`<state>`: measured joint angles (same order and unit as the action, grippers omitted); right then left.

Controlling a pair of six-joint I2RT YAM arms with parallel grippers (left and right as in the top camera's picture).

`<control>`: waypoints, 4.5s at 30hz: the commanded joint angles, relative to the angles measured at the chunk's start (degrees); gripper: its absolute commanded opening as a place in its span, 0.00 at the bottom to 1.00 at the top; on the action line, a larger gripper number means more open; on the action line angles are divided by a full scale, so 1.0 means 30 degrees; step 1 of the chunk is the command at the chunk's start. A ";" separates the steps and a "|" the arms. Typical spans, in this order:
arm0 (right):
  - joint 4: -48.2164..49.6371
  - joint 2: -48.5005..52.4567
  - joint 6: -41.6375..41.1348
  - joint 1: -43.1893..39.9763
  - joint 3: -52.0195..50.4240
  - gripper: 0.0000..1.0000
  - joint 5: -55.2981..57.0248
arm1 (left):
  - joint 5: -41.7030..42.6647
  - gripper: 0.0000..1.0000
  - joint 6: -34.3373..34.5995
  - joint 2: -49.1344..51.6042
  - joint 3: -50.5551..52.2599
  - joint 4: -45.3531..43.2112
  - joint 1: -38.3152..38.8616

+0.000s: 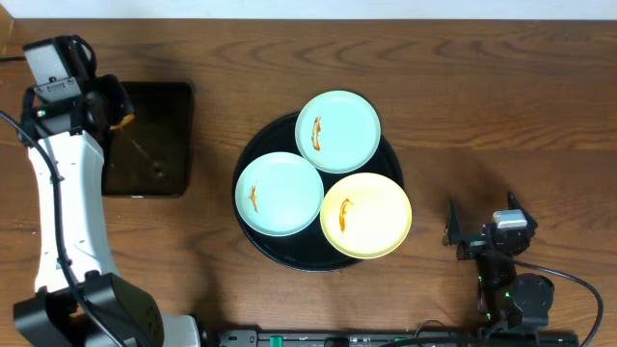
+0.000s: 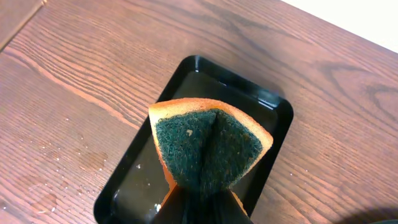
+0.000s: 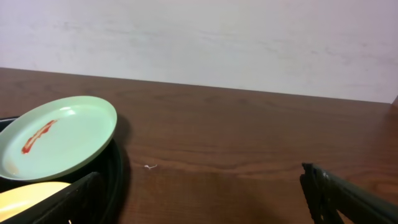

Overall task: Clean dirty plates on tray and stack at the side
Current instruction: 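Lift the sponge with the left gripper above the black tray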

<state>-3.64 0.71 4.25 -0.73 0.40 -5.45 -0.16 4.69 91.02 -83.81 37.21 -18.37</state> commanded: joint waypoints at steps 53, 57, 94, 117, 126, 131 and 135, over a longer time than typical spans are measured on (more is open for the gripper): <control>-0.0080 -0.0073 0.0182 -0.0153 -0.0022 0.99 0.0095 | 0.3636 0.07 0.0095 -0.0925 0.1115 -0.8014 -0.0087; -0.0080 -0.0073 0.0182 -0.0153 -0.0022 0.99 0.0095 | 0.3774 0.07 0.0095 -0.1639 0.1115 -0.8007 -0.0087; -0.0080 -0.0073 0.0182 -0.0153 -0.0022 0.99 0.0095 | 0.3752 0.08 0.0073 -0.1800 0.1115 -0.6936 -0.0087; -0.0080 -0.0073 0.0182 -0.0153 -0.0022 0.99 0.0095 | 0.3701 0.08 0.0073 -0.1800 0.1115 -0.6936 -0.0087; -0.0080 -0.0073 0.0182 -0.0153 -0.0022 0.99 0.0095 | 0.3694 0.08 0.0073 -0.1800 0.1115 -0.6936 -0.0095; -0.0080 -0.0073 0.0182 -0.0153 -0.0022 0.99 0.0095 | 0.3701 0.08 0.0073 -0.1800 0.1115 -0.6929 -0.0087; -0.0080 -0.0073 0.0182 -0.0153 -0.0022 0.99 0.0095 | 0.3694 0.08 0.0073 -0.1800 0.1115 -0.6929 -0.0087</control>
<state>-3.64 0.71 4.25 -0.73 0.40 -5.45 10.44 4.69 85.12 -79.11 16.53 -18.37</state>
